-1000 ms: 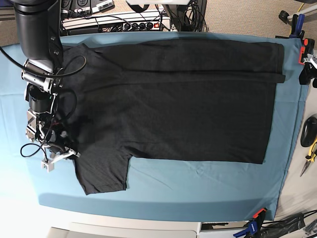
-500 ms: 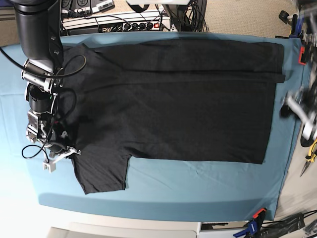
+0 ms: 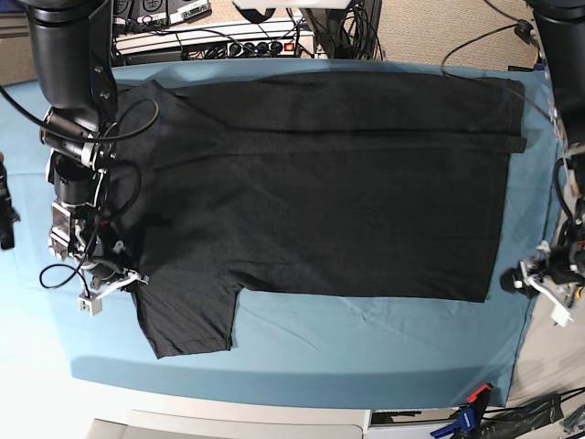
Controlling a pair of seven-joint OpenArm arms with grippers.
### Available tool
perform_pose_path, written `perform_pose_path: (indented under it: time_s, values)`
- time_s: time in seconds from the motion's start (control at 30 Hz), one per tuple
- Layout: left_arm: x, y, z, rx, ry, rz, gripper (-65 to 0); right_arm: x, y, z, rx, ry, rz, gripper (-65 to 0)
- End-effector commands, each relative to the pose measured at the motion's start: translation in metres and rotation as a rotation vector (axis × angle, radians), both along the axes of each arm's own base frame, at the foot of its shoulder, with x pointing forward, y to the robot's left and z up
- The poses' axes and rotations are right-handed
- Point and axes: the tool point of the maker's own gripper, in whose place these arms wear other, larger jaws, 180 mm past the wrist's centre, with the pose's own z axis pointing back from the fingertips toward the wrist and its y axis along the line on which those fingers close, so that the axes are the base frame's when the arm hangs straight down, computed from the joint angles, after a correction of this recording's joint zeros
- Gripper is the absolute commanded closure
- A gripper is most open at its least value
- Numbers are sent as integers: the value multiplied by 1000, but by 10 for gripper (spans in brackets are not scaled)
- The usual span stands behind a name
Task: Fold the T-shirt properly
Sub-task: 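Move both grippers to the hem corners of the shirt and grasp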
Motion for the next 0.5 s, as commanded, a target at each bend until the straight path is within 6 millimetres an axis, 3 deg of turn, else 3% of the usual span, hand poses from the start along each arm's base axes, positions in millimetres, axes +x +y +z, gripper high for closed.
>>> perform_pose_path:
  time_s: [0.0,0.23,0.47]
  values:
    - [17,-1,19,-12,-61,5,-347,8,-7,15,-16,-25,2,0]
    - [26,-41,-1,-4,-43,-51,-345,6,-7,13,-16,-17,3,0]
    - [31,-52,-11,46,-37,-54,-328,6,-7,13,-16,-17,3,0]
